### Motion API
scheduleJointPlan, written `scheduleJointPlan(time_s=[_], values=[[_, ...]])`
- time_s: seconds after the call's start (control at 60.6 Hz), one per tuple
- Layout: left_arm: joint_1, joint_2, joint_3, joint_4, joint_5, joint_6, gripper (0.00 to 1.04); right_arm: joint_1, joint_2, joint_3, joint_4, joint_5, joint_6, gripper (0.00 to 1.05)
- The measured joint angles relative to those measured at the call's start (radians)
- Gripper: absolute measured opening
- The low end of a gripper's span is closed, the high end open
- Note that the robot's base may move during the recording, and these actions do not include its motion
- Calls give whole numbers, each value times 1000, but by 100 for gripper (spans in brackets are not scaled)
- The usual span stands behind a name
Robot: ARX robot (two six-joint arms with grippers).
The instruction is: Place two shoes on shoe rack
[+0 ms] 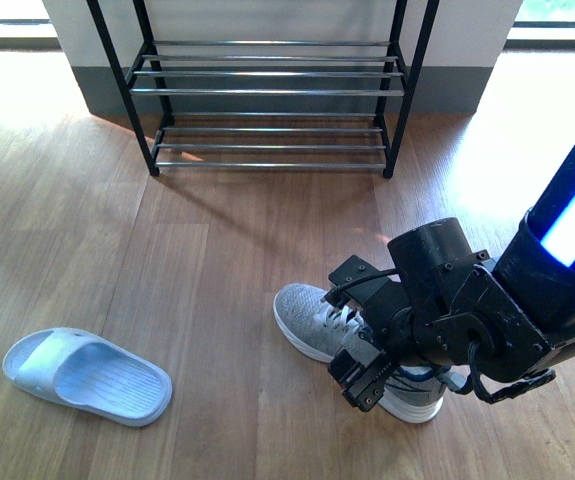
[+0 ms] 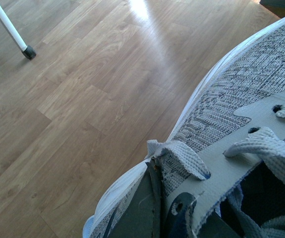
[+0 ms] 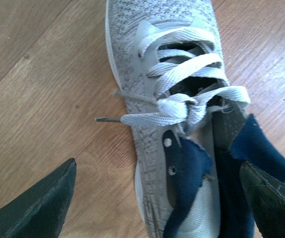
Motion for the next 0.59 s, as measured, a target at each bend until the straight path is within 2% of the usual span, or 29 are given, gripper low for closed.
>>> scheduleJointPlan(time_s=[0.33, 0.594], values=[[0, 0, 0, 0, 0, 0, 1, 23, 96, 84, 10, 24, 4, 94], [0, 0, 0, 0, 0, 0, 1, 20, 166, 146, -15, 64, -1, 57]])
